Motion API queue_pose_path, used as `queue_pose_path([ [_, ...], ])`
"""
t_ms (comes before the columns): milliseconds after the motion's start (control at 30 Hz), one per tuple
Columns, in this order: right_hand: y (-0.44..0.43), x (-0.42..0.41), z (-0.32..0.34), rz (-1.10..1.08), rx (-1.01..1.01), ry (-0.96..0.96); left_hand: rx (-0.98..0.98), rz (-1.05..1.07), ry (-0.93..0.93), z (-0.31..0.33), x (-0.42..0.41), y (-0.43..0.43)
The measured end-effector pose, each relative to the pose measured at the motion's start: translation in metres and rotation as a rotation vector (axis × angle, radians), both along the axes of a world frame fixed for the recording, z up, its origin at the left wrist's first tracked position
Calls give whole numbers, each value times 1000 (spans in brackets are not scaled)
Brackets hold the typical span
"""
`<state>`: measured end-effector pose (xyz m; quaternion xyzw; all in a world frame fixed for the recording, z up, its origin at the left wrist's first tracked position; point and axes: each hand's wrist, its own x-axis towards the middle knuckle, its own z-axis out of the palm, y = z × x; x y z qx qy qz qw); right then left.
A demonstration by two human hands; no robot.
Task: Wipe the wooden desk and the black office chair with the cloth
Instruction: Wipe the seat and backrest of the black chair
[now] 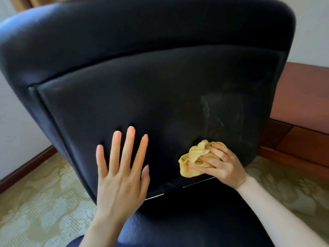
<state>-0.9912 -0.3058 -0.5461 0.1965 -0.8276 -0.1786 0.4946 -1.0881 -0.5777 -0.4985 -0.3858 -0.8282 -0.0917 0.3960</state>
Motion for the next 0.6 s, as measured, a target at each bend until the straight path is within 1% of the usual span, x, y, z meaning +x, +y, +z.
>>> queue_pose_path([
  [67, 10, -2, 22, 1, 7, 8, -16, -26, 1, 6, -1, 5],
  [267, 22, -29, 108, -4, -64, 79, -30, -48, -11, 22, -3, 27],
  [367, 14, -44, 144, -5, -137, 81, -47, -33, -18, 27, -5, 33],
  [500, -10, -62, 164, 9, -339, 97, -78, -16, -3, 27, -7, 30],
  [600, -29, -65, 152, 47, -445, 106, -78, -14, -2, 27, -7, 30],
])
